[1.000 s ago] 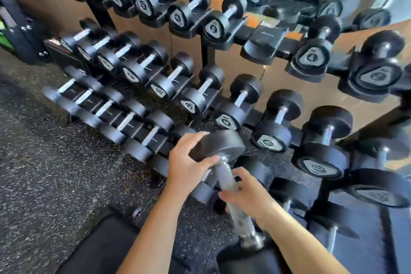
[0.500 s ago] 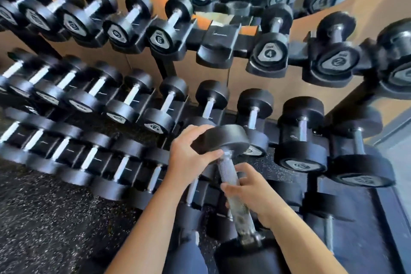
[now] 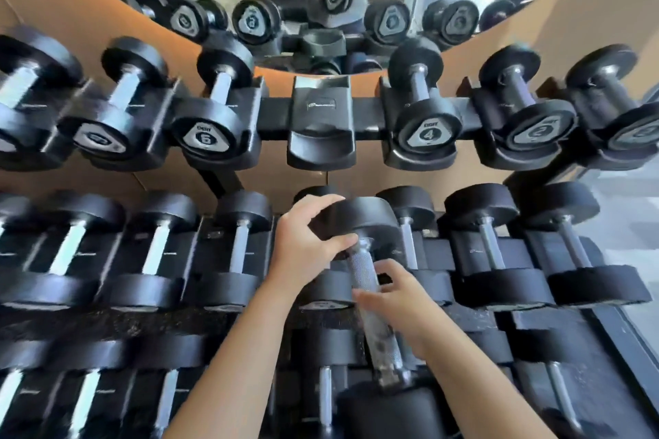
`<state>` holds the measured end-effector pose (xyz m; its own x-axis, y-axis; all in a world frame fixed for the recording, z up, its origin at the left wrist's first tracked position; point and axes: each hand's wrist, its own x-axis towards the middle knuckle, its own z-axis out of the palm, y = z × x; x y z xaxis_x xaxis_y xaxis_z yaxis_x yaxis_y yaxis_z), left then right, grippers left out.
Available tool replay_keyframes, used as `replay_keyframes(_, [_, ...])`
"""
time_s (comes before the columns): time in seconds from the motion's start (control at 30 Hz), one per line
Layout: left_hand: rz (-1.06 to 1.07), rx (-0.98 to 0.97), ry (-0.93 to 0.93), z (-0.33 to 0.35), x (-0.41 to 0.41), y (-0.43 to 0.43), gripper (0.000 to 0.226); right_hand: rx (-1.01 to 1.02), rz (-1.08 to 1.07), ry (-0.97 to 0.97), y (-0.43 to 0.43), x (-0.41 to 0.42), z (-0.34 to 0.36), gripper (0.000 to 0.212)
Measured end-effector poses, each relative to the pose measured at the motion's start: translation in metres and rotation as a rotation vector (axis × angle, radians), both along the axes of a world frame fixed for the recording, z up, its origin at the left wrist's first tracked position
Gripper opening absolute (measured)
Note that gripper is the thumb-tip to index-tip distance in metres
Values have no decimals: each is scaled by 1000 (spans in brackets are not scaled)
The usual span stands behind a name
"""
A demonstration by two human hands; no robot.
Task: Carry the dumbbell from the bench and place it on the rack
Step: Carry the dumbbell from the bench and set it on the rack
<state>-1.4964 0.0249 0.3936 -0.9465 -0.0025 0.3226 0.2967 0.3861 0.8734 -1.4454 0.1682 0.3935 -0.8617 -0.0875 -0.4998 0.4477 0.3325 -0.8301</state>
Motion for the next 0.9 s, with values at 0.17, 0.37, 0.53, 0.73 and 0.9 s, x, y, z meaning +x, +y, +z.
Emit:
replay_keyframes(0.17, [-58,-18,-14,3,-58,-28,49,-46,-49,8,-31,-48,2,23])
replay_keyframes(0.37, [-35,-6,-30,6,-117,-42,48,-24,-26,15,-45,-109,3,28])
replay_keyframes(0.53, [-16,-1,-37,12,-164,-48,47,3,-24,6,-50,-160,6,36])
replay_keyframes(0.73, [13,21,0,26,-218,-55,49,23,-7,72,-54,-218,16,43])
replay_keyframes(0.9, [-2,0,47,39,-263,-57,49,5,-14,117,-56,-263,25,46])
